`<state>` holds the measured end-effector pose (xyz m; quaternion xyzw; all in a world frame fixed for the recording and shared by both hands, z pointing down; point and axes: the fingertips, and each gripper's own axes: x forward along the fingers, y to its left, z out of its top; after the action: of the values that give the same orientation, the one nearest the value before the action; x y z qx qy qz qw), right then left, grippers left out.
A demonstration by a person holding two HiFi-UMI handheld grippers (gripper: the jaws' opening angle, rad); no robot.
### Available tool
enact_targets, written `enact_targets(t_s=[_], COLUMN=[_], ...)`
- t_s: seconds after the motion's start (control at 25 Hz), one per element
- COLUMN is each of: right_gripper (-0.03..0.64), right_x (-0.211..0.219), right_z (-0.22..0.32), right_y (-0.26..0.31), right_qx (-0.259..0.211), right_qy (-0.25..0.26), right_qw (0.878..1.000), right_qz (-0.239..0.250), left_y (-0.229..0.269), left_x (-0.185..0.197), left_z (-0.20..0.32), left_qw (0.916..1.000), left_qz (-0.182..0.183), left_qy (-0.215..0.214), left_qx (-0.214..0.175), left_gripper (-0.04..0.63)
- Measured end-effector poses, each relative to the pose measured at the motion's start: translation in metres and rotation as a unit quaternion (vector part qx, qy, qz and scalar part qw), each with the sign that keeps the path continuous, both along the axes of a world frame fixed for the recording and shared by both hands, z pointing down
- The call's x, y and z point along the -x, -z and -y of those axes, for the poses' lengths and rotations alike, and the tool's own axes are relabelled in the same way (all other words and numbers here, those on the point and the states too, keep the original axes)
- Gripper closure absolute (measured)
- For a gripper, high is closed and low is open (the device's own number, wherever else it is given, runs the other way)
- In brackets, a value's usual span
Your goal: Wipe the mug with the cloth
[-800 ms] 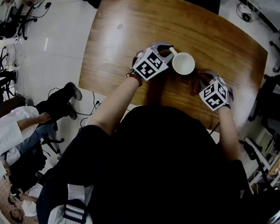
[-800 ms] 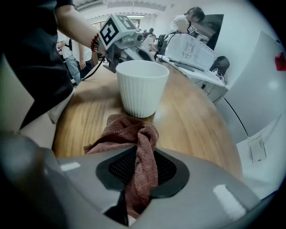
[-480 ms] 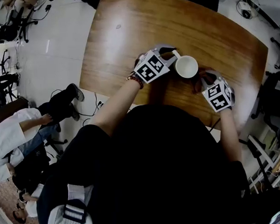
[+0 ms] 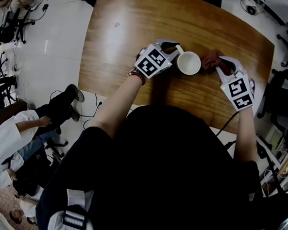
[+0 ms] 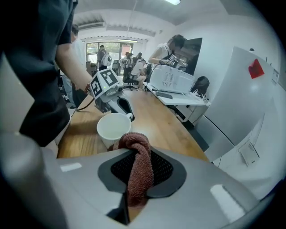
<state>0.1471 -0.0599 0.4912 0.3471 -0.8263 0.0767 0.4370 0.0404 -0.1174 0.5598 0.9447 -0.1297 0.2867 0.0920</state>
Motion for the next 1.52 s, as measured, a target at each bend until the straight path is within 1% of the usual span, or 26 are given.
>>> enact_targets(t_s=[0.16, 0.24, 0.32, 0.4, 0.64, 0.88, 1.04, 1.2, 1.28, 1.48, 1.52], right_gripper=[0.565, 0.565, 0.565, 0.565, 0.565, 0.566, 0.566, 0.565, 0.565, 0.565, 0.565], right_x=[0.018, 0.030, 0.043, 0.052, 0.054, 0.062, 0.060, 0.057, 0.056, 0.063, 0.066], right_z=[0.028, 0.040, 0.044, 0.044, 0.052, 0.052, 0.054, 0.056, 0.056, 0.062, 0.061], right_y=[0.000, 0.000, -0.004, -0.010, -0.029, -0.058, -0.080, -0.096, -0.095, -0.049, -0.043], right_qx=[-0.026, -0.023, -0.015, -0.008, 0.011, 0.074, 0.104, 0.111, 0.111, 0.092, 0.090], right_qy=[0.050, 0.078, 0.106, 0.122, 0.120, 0.145, 0.136, 0.121, 0.123, 0.163, 0.175], right_qw=[0.998, 0.996, 0.993, 0.992, 0.991, 0.985, 0.984, 0.986, 0.986, 0.979, 0.977], right_qz=[0.026, 0.040, 0.042, 0.040, 0.049, 0.052, 0.043, 0.034, 0.037, 0.081, 0.082], left_y=[-0.001, -0.001, 0.000, 0.000, -0.001, -0.004, -0.006, -0.005, -0.005, -0.005, -0.005], left_x=[-0.004, -0.009, -0.012, -0.014, -0.020, -0.021, -0.025, -0.027, -0.027, -0.027, -0.026], left_z=[0.003, 0.005, 0.007, 0.008, 0.012, 0.010, 0.012, 0.013, 0.013, 0.013, 0.012], left_qw=[0.9999, 0.9995, 0.9990, 0.9987, 0.9978, 0.9978, 0.9977, 0.9976, 0.9977, 0.9978, 0.9978], left_qz=[0.002, 0.007, 0.007, 0.006, 0.008, 0.016, 0.013, 0.014, 0.015, 0.015, 0.014], left_qy=[-0.013, -0.030, -0.043, -0.051, -0.064, -0.064, -0.067, -0.068, -0.067, -0.065, -0.065], left_qx=[-0.002, -0.006, -0.006, -0.007, -0.010, -0.007, 0.000, 0.001, 0.003, 0.002, 0.002], left_gripper=[0.571, 0.572, 0.572, 0.574, 0.574, 0.574, 0.574, 0.574, 0.574, 0.574, 0.574])
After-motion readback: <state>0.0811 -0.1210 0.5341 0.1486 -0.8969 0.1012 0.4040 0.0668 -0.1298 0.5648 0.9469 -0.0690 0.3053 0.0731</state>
